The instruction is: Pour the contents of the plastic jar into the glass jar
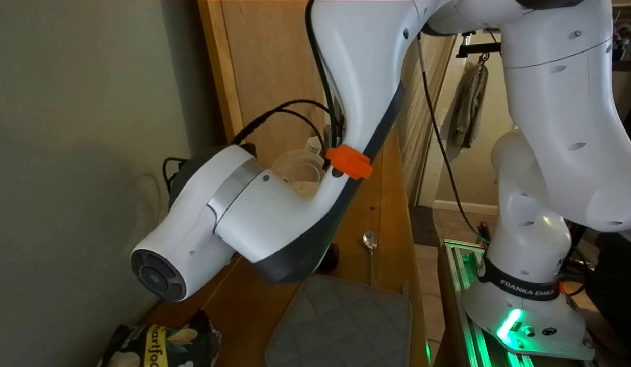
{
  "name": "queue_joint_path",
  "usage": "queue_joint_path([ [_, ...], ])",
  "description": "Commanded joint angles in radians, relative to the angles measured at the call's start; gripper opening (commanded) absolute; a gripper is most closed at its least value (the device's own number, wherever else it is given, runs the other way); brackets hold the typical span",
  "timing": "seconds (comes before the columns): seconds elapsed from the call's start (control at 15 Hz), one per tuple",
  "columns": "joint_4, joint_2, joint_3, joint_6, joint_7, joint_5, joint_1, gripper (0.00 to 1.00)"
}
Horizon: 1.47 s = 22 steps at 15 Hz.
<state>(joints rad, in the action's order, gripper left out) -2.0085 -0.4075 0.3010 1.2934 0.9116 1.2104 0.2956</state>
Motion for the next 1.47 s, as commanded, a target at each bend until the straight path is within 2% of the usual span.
queue_joint_path([
  [0.0,0.009,-0.01,-0.001,-0.043,0.032,0.049,0.017,0.01],
  [1.4,0.007,-0.012,-0.002,-0.055,0.056,0.084,0.026,0.01],
])
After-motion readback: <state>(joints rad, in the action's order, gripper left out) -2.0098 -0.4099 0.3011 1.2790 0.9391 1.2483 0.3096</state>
